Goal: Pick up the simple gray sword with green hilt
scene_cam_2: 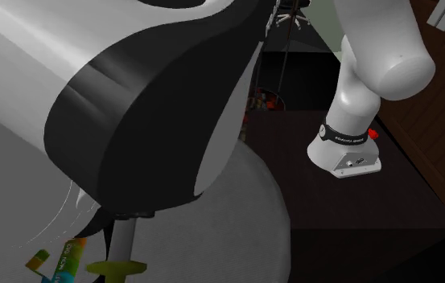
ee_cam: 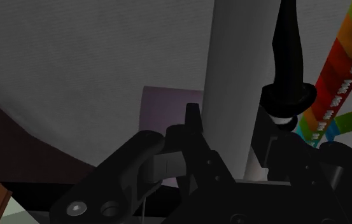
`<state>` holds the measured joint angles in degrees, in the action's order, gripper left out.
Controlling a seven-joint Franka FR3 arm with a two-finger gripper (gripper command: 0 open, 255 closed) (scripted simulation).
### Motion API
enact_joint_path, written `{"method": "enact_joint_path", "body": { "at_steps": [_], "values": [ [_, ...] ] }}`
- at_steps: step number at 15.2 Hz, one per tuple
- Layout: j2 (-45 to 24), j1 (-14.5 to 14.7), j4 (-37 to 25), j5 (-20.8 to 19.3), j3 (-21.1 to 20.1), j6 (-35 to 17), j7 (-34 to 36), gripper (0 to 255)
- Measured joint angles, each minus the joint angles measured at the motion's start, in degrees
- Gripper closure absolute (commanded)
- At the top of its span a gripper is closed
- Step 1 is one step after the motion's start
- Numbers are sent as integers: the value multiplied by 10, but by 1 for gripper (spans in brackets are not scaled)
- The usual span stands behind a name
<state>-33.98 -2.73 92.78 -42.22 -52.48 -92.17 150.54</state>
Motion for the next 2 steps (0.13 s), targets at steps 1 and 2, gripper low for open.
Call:
{"method": "enact_joint_path", "body": {
  "at_steps": [1, 2],
  "values": [
    [3, 0, -4, 2, -2, 5, -3, 255],
    [6, -2, -4, 4, -3, 7, -4, 255]
  ]
}}
